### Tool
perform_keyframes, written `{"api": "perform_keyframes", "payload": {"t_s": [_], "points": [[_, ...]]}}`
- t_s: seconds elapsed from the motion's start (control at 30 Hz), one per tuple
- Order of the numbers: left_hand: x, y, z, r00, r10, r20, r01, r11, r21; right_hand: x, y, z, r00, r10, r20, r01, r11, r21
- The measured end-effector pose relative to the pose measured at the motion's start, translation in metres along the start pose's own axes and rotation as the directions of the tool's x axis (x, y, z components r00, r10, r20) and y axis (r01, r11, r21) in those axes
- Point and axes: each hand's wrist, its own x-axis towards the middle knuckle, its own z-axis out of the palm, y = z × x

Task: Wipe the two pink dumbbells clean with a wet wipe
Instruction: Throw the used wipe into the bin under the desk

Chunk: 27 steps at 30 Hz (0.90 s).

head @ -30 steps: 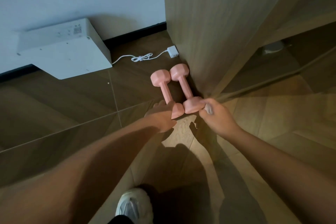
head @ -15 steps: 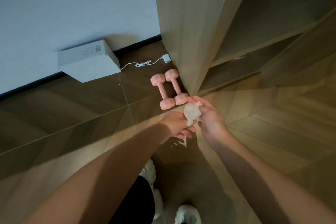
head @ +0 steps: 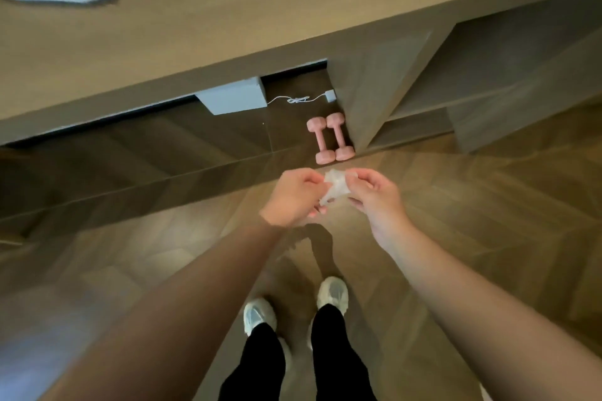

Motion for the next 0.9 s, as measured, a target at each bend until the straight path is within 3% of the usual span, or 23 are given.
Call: {"api": "perform_keyframes", "payload": {"t_s": [0.1, 0.37, 0.67, 0.9], "points": [[-0.045, -0.025, -0.036, 0.995, 0.026, -0.094, -0.017, 0.995, 0.098, -0.045, 0.0, 0.024, 0.995, 0.081, 0.066, -0.081, 0.997, -0.002], [-0.162, -0.131, -0.128, 0.975, -0.014, -0.22, 0.002, 0.998, -0.057, -0.177, 0.032, 0.12, 0.95, 0.135, 0.28, -0.123, 0.991, -0.061], [-0.26, -0.227, -0.232, 0.947, 0.103, -0.304, -0.137, 0.986, -0.093, -0.279, 0.078, 0.239, 0.937, 0.115, 0.33, -0.075, 0.989, -0.131], [-0.304, -0.265, -0.288, 0.93, -0.012, -0.366, -0.081, 0.968, -0.238, -0.316, 0.094, 0.303, 0.917, 0.137, 0.374, -0.094, 0.987, -0.13]]}}
